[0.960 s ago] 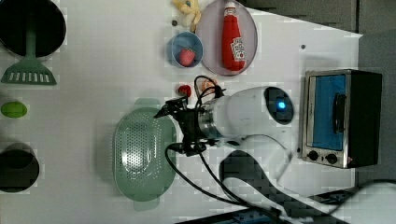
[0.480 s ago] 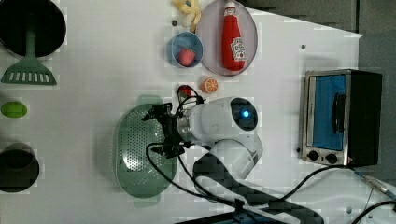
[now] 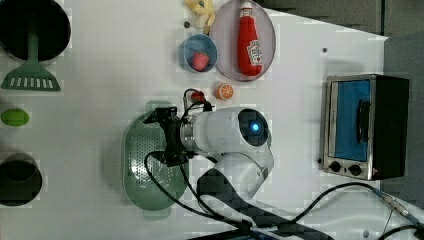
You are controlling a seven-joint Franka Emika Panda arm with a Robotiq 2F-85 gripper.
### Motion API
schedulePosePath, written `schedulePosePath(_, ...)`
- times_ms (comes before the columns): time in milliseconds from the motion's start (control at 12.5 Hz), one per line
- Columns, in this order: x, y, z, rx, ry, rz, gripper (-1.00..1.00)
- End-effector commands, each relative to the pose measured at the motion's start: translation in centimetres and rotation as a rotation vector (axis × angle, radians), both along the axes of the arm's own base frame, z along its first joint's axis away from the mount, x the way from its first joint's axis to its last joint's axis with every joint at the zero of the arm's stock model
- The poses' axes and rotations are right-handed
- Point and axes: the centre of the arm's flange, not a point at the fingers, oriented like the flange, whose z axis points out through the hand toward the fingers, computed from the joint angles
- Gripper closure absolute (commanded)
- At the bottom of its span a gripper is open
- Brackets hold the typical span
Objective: Drag strainer forwards.
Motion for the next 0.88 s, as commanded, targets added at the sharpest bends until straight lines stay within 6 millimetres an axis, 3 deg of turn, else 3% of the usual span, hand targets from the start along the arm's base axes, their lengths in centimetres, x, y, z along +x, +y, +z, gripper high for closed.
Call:
schedulePosePath(80,4.6,-0.5,1.0,0.024,-0.048,-0.12,-1.0)
schedulePosePath(880,14.5,-1.1,0.4,0.095,-0.145,-0.234,-1.0)
